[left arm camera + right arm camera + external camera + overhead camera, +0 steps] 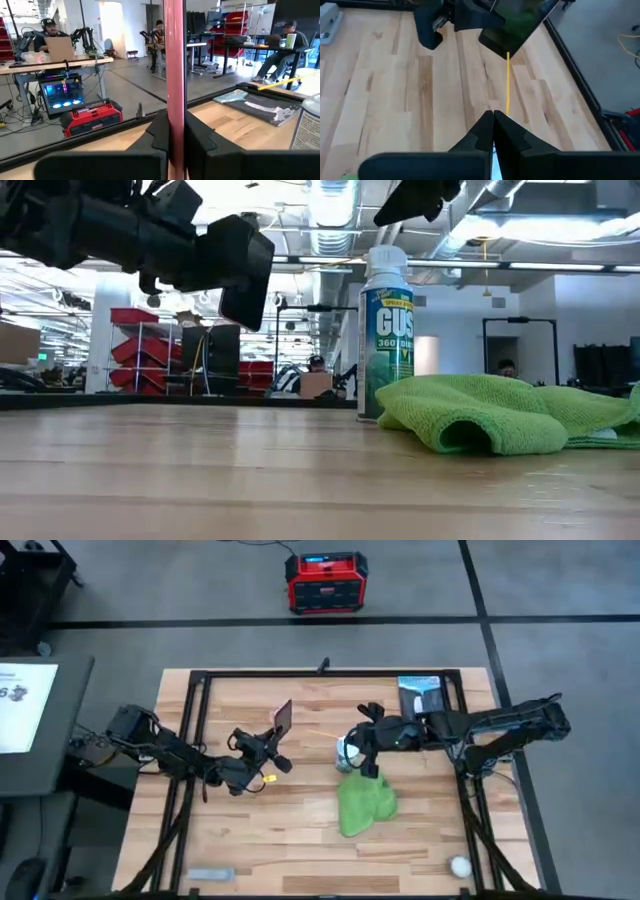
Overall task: Apply microfiber cloth
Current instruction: Spray the front of the pink phone using the white spray bottle
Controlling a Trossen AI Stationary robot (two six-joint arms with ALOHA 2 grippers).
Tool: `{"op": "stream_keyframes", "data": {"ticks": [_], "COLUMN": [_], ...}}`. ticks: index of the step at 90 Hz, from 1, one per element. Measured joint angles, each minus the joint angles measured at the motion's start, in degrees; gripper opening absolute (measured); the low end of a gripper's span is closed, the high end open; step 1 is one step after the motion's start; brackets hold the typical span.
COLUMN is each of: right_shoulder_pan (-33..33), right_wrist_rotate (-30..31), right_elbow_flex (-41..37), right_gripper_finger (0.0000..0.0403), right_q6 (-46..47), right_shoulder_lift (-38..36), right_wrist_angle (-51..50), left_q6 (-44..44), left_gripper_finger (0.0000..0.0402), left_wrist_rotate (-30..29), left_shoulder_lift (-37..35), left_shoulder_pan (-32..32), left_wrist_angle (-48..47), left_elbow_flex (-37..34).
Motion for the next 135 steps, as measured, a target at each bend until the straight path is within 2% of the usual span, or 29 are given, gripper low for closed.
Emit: {"op": "stream_keyframes", "data": {"ticks": [21, 40, 62, 72, 135], "right_shoulder_pan": [-1.0, -1.0, -1.1, -1.8, -3.8], "right_wrist_rotate": [-2.1, -2.1, -2.0, -1.8, -1.8], "right_elbow_flex": [2.3, 8.0, 10.2, 11.6, 11.6], "right_gripper_finger": [0.0000, 0.0000, 0.0000, 0.0000, 0.0000], "right_q6": [-1.3, -3.8, -5.4, -5.7, -5.0], "right_shoulder_lift": [4.4, 9.2, 8.5, 8.5, 8.5], "right_wrist_angle": [-1.1, -4.4, -5.9, -9.7, -13.1], "left_q6": [-2.6, 1.3, 4.2, 4.0, 3.0], "left_gripper_finger": [0.0005, 0.0004, 0.0004, 0.0004, 0.0004], "left_wrist_rotate": [-3.0, -3.4, -3.5, -3.5, -3.1], "left_shoulder_lift": [4.0, 5.0, 5.0, 5.0, 5.0], "left_shoulder_pan": [-0.6, -2.3, -3.7, -3.7, -3.8], "left_wrist_angle": [1.5, 4.6, 6.3, 6.3, 6.3], "left_elbow_flex": [0.0, 0.1, 0.1, 0.1, 0.1]}}
